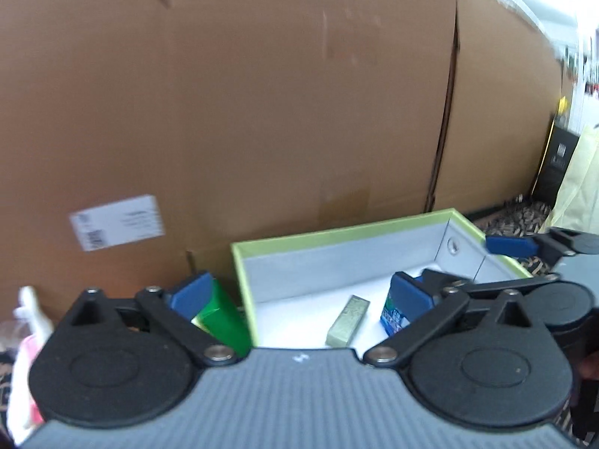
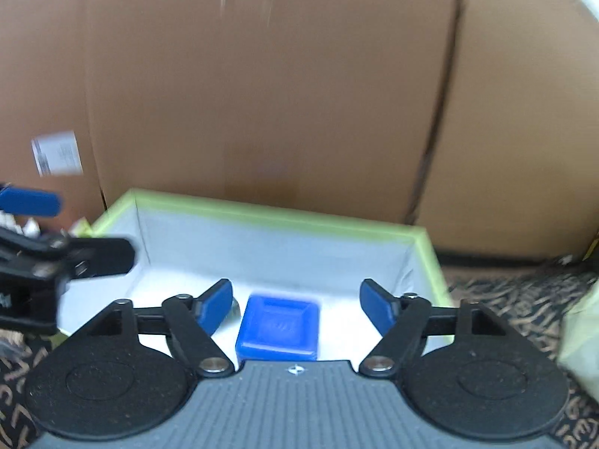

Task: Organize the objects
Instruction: 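Carry both boxes over the green shoebox and open both tools to drop them, then grasp the black tape roll with the right tool while the left tool grasps the copper box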

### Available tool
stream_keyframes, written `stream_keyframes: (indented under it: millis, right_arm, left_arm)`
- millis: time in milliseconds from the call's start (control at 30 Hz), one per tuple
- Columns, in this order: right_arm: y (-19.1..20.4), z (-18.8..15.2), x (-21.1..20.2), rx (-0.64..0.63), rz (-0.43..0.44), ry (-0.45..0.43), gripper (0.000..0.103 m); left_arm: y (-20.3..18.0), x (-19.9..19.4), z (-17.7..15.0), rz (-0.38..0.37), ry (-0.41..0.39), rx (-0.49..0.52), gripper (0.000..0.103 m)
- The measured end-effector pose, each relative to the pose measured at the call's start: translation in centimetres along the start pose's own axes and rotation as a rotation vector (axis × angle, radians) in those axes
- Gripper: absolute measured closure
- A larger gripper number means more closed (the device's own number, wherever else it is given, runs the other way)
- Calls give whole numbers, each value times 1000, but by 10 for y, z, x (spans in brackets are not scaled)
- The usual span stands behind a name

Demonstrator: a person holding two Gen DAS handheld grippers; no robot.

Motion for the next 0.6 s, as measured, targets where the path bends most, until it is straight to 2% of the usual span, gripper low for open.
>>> stream_keyframes:
  millis: [167,300,400,600]
  right_arm:
    - [6,-15,-62,47,-6,-158,14]
    - [28,-39,-90,79,76,-189,11]
    - [44,-60,-92,93,113,-175,11]
    - [86,-93,-75,124,222,-32,11]
  left_arm:
    - [14,-43,-20,22,-5,-62,0]
    - [38,-86,-48,82,-25,-119,0]
    - [60,-109,-71,144,-19,-155,0]
    - [96,-120,-121,228,62,-230,0]
Point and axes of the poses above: each gripper's, at about its wrist camera, not at the fingertips, and x roughly the way its jaws point, y to its left, z to its top, the point moved 3 cm from there along x, roughly the way its jaws point, and after that the axes turned 3 degrees about -y, right-handed, at the moved point
